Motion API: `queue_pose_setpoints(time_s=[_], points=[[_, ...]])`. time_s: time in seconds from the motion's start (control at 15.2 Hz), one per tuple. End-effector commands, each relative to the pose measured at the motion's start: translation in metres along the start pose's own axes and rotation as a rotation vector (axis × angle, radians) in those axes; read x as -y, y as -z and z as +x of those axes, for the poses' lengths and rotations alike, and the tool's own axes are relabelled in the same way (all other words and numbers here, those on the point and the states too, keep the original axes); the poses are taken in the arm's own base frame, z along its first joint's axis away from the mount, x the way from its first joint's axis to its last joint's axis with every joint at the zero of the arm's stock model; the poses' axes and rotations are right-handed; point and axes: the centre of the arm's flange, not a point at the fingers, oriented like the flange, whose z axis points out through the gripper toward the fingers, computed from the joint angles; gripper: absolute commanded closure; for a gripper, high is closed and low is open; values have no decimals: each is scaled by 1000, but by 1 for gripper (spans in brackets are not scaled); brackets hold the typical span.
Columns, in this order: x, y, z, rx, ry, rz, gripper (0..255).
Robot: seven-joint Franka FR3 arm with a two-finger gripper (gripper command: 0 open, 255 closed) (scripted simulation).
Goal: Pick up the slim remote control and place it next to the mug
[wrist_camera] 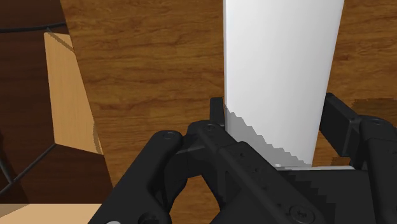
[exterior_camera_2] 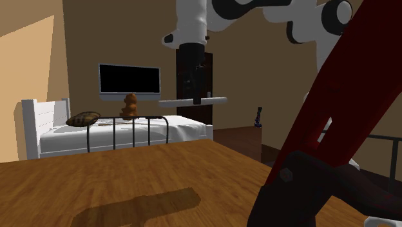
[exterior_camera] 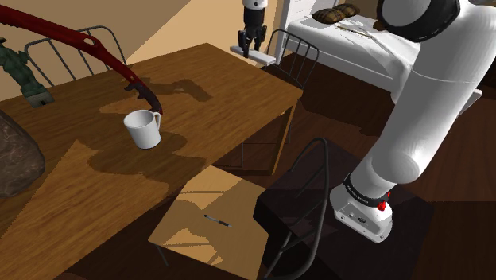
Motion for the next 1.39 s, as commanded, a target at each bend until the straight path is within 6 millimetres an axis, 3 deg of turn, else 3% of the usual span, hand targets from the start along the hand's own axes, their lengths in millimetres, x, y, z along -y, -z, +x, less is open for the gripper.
queue_pose_setpoints(time_s=[0.0, 1.32], points=[[27, 2, -6, -1, -1, 0, 255], [286, 4, -59, -1, -1, 0, 255]])
